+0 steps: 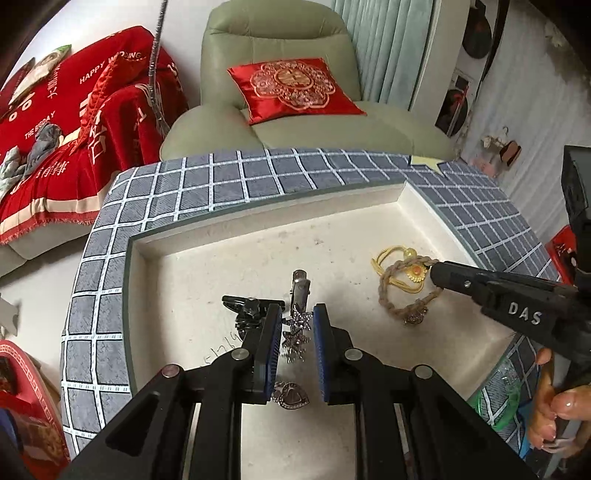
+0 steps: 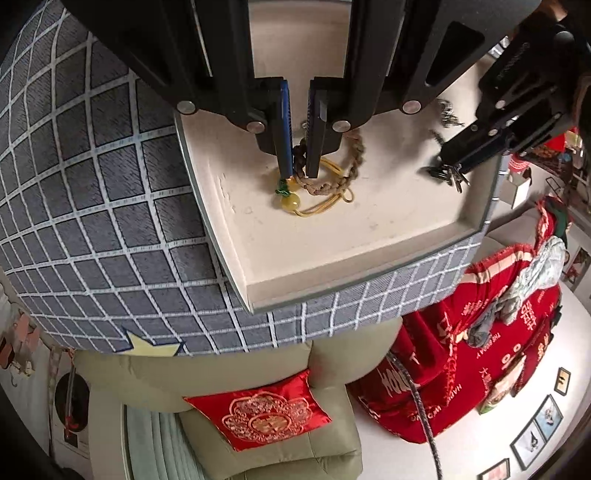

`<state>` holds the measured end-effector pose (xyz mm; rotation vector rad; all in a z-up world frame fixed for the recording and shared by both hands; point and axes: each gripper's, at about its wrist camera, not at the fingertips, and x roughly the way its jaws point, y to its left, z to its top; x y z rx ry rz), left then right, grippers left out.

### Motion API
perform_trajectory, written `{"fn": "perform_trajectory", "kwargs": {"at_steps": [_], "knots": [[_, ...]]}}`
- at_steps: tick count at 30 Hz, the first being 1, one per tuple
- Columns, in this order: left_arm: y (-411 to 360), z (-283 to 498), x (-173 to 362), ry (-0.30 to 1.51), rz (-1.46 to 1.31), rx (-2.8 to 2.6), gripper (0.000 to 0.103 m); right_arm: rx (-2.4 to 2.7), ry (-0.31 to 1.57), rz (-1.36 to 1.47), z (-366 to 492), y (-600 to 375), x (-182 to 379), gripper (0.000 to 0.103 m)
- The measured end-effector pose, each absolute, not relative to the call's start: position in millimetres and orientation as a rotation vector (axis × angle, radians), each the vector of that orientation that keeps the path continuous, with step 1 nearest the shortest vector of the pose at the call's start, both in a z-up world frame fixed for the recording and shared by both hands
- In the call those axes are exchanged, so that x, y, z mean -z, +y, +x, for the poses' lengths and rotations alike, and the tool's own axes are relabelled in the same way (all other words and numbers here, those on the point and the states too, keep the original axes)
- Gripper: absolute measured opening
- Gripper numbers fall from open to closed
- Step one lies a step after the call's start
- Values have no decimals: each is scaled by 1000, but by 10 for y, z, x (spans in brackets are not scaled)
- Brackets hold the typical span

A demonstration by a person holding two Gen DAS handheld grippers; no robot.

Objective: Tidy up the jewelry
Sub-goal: 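Lower the star chain into the tray with the left tool while the right tool lowers the braided bracelet, then open the left tool over the tray while the right tool opens and withdraws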

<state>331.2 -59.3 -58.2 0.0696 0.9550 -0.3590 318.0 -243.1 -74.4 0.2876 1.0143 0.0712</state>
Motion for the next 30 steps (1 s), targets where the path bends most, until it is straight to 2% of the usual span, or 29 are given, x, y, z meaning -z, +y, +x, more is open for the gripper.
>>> {"fn": "perform_trajectory", "kwargs": {"at_steps": [10, 12, 13, 14, 17, 30], "knots": [[-632, 3334, 712, 974, 101, 330, 33, -69, 1052, 286, 3177, -2443, 871, 11], [-635, 3323, 704, 967, 110, 329, 33, -71, 1058, 298, 3175, -2449, 879, 27], [-640, 3313, 694, 958, 114, 328, 33, -93, 1045, 314, 3164, -2451, 863, 41], [-642, 3306, 684, 951, 116, 326, 33, -111, 1040, 326, 3158, -2445, 846, 51], [-651, 3294, 652, 941, 124, 310, 33, -125, 1021, 328, 3125, -2390, 777, 66], [-519, 3216, 416, 889, 63, 279, 33, -104, 964, 399, 2883, -2565, 525, 71]]}}
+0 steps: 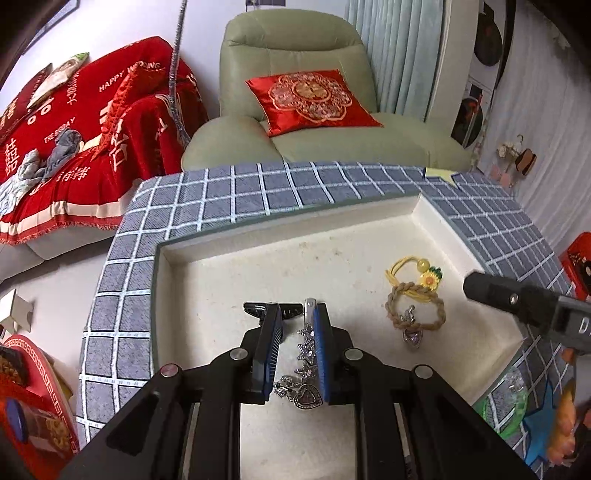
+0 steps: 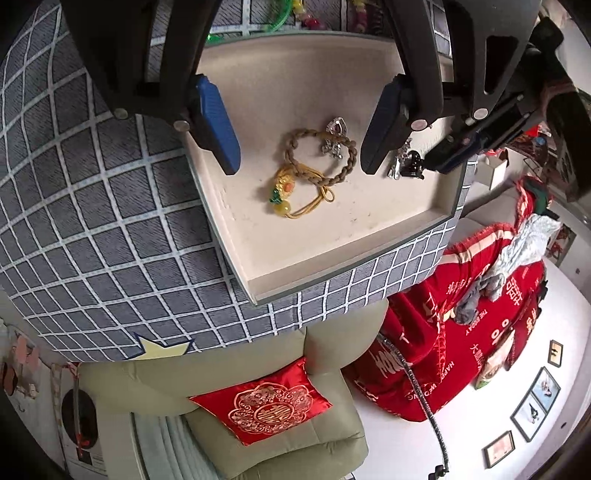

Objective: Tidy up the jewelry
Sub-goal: 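Open the left tool over the tray while the right tool opens and withdraws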

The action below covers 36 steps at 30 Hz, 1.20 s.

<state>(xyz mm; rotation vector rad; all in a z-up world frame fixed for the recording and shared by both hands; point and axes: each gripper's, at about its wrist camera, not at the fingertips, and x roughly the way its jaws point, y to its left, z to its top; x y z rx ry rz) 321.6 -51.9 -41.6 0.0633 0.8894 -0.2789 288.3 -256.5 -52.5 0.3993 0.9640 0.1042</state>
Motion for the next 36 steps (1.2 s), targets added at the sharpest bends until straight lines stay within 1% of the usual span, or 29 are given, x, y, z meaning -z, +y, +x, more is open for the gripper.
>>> {"fn": "perform_trajectory", "kwargs": {"at_steps": [2, 3, 4, 5, 6, 7, 12, 13, 14, 15, 16, 22, 29, 36], "knots": [[-497, 3183, 363, 879, 54, 285, 33, -103, 966, 398, 2847, -2565, 514, 71], [-490, 3164, 340, 874, 51, 288, 35, -103, 965, 398, 2824, -2570, 504, 71], [-484, 3142, 313, 871, 52, 293, 66, -103, 965, 398, 2810, -2572, 496, 72], [-483, 3121, 288, 869, 62, 288, 92, -102, 963, 400, 2780, -2574, 489, 76], [-468, 3074, 249, 841, 71, 263, 103, -101, 960, 401, 2755, -2572, 475, 80], [-461, 3034, 219, 816, 79, 256, 103, -104, 954, 404, 2723, -2571, 456, 82], [-419, 2908, 157, 819, 94, 260, 103, -107, 940, 405, 2608, -2572, 379, 82], [-403, 2871, 140, 817, 94, 259, 103, -96, 935, 398, 2575, -2573, 357, 84], [-386, 2825, 131, 817, 96, 259, 103, -84, 927, 389, 2537, -2578, 336, 91], [-374, 2791, 120, 818, 99, 258, 103, -78, 916, 384, 2508, -2583, 310, 95], [-357, 2743, 111, 819, 102, 259, 103, -76, 901, 384, 2468, -2589, 279, 103], [-276, 2468, 55, 822, 109, 264, 103, -79, 838, 408, 2218, -2660, 124, 103], [-243, 2125, 35, 828, 114, 255, 103, -78, 895, 413, 1987, -2729, 60, 103], [-220, 1874, 265, 929, 75, 279, 103, -66, 936, 409, 1775, -2801, 162, 103]]}}
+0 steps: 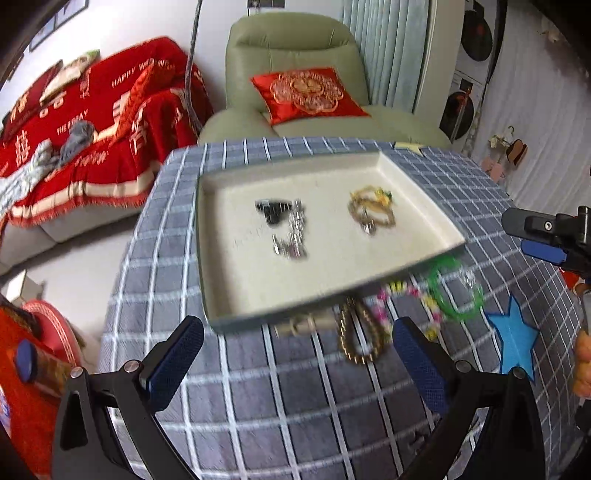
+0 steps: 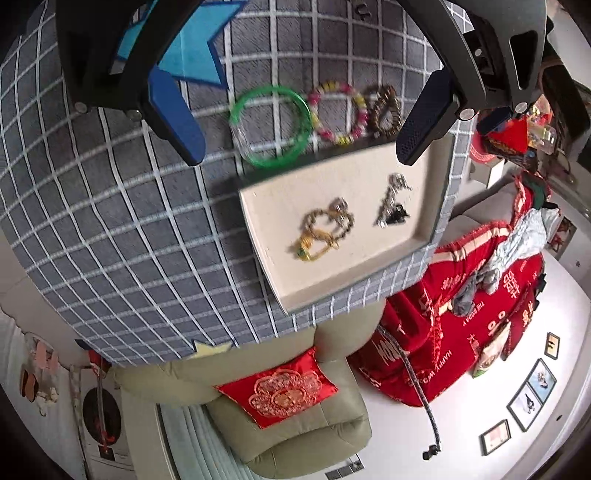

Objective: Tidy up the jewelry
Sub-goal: 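Move both tools back to the bracelets beside the tray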

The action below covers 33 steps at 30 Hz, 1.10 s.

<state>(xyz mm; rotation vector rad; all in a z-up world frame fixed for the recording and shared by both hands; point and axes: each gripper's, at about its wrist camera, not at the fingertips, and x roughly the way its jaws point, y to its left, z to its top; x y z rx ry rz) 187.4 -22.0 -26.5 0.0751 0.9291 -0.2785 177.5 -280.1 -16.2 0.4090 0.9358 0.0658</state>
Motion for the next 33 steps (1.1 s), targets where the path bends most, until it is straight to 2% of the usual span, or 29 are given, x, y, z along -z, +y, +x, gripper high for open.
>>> {"fn": "perform_trajectory", "kwargs": {"at_steps": [16, 33], "knots": [[-134, 1812, 796, 1093, -66, 197, 103, -26, 1069, 367, 1508, -2912, 626, 103], [-211, 1999, 883, 1080, -109, 113, 103, 42, 1105, 296, 1635, -2927, 849, 103]]}}
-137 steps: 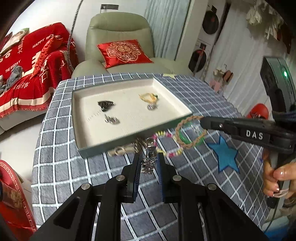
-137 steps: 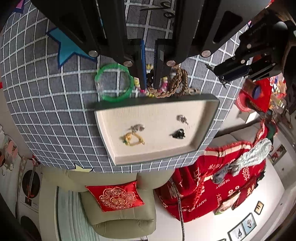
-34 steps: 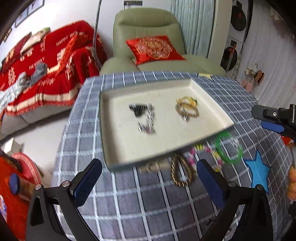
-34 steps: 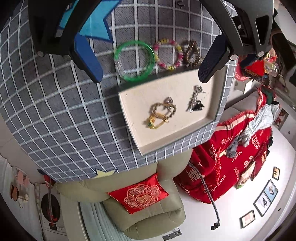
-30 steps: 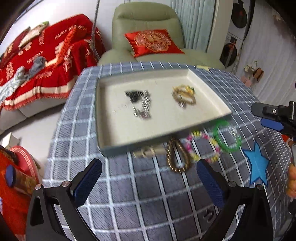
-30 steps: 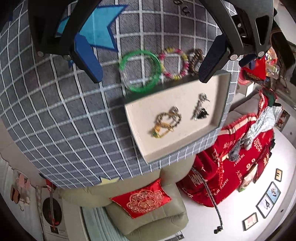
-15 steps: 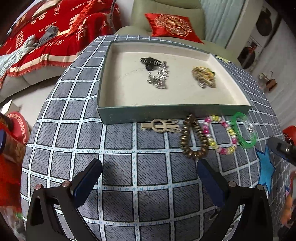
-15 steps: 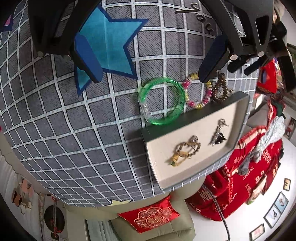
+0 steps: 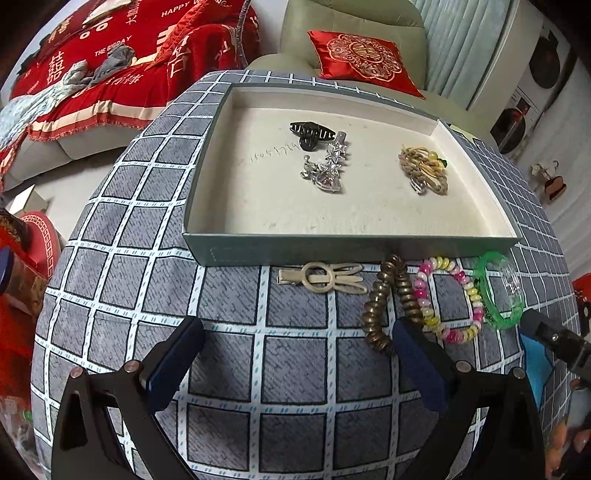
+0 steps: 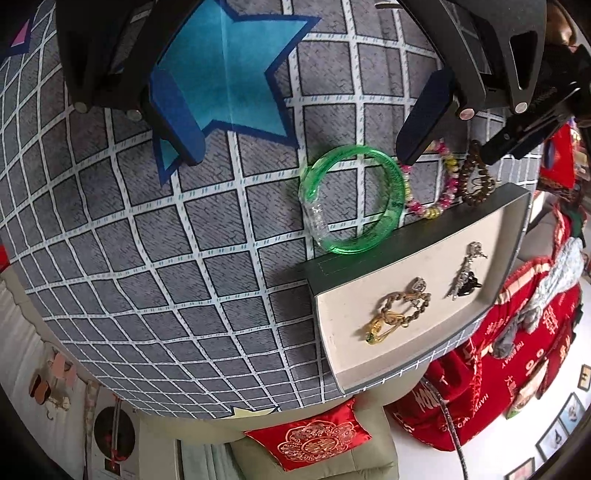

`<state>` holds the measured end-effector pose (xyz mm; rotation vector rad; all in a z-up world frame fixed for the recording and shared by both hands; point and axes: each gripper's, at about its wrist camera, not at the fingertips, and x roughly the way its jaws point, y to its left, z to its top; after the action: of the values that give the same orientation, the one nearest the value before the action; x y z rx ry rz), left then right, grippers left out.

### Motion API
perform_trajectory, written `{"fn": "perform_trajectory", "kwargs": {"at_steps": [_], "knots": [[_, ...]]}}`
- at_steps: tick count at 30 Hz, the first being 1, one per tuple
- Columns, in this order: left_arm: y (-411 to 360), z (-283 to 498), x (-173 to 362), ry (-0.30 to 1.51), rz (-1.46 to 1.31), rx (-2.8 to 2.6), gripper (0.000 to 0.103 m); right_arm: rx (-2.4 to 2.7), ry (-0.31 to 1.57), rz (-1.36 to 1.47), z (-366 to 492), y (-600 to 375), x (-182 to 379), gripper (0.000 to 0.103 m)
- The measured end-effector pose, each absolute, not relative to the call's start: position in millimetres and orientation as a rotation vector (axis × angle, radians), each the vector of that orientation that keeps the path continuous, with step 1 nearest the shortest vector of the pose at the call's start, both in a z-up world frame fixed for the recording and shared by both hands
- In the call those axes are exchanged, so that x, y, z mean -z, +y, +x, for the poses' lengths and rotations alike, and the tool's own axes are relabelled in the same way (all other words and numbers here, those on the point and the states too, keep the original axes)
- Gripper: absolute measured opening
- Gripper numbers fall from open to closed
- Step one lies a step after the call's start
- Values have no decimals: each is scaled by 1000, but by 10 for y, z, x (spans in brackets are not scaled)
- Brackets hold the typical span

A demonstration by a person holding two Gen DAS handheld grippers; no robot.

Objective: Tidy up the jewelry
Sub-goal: 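Move both tools back to the bracelets beside the tray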

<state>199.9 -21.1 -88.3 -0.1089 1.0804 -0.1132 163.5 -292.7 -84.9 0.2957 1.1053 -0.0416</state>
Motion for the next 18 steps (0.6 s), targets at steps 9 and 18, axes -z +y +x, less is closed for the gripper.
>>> {"fn": "perform_trajectory", "kwargs": {"at_steps": [9, 18], "knots": [[-304, 2006, 903, 1066, -74, 78, 103, 73, 1106, 208, 1780, -2846, 904, 95], [-443, 1960, 868, 1042, -7, 101, 95, 90, 1101, 71, 1886, -2645, 915, 76]]}}
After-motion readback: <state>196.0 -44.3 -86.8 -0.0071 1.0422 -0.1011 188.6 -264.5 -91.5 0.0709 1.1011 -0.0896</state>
